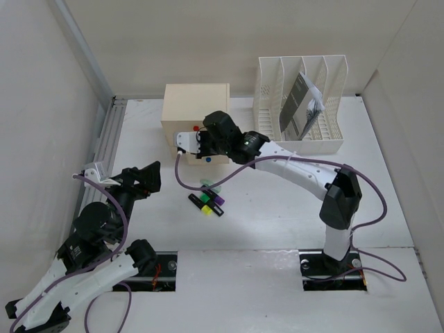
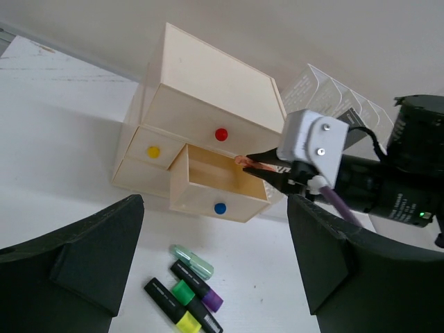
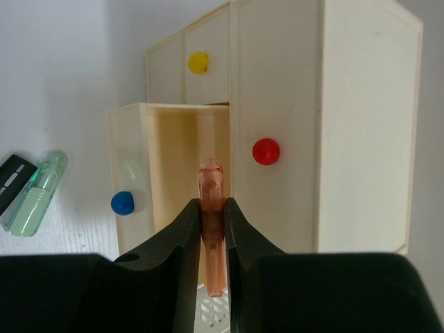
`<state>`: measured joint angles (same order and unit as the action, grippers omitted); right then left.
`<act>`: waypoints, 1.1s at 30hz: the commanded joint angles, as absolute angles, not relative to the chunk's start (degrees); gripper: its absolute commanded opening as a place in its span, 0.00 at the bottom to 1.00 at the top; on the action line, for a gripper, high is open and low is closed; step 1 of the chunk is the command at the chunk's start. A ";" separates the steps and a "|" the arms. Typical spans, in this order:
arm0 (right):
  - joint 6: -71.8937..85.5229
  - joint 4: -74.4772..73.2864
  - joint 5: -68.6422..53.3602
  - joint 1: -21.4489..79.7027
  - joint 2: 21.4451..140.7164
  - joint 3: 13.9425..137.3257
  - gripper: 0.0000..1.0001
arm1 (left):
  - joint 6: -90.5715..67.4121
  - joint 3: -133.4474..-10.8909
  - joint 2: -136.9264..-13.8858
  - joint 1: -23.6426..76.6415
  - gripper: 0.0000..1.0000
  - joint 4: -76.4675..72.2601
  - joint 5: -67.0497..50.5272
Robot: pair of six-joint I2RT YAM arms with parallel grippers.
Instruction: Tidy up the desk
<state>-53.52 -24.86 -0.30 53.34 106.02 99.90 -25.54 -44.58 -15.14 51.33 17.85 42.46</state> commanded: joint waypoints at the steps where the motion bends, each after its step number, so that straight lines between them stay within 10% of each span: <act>1: -50.80 -18.64 4.65 53.79 107.14 100.11 0.04 | -25.49 -44.12 -14.59 51.50 0.82 16.35 42.45; 6: -49.57 -18.54 5.36 53.17 109.78 102.21 0.12 | -25.49 -44.12 -14.59 51.50 0.82 16.35 42.45; 13: -48.34 -18.55 5.36 53.17 109.78 101.51 0.48 | -25.49 -44.12 -14.59 51.50 0.82 16.35 41.93; 19: -46.49 -17.75 3.00 53.17 105.65 100.38 0.46 | -25.49 -44.12 -14.59 51.50 0.82 16.35 41.92; 26: -42.19 -25.65 -16.86 53.17 99.41 95.02 0.13 | -25.49 -44.12 -14.06 51.50 0.82 16.35 41.92; 33: -34.64 -30.95 -16.54 54.49 100.63 88.43 0.19 | -25.49 -44.12 -13.54 51.50 0.82 16.35 41.92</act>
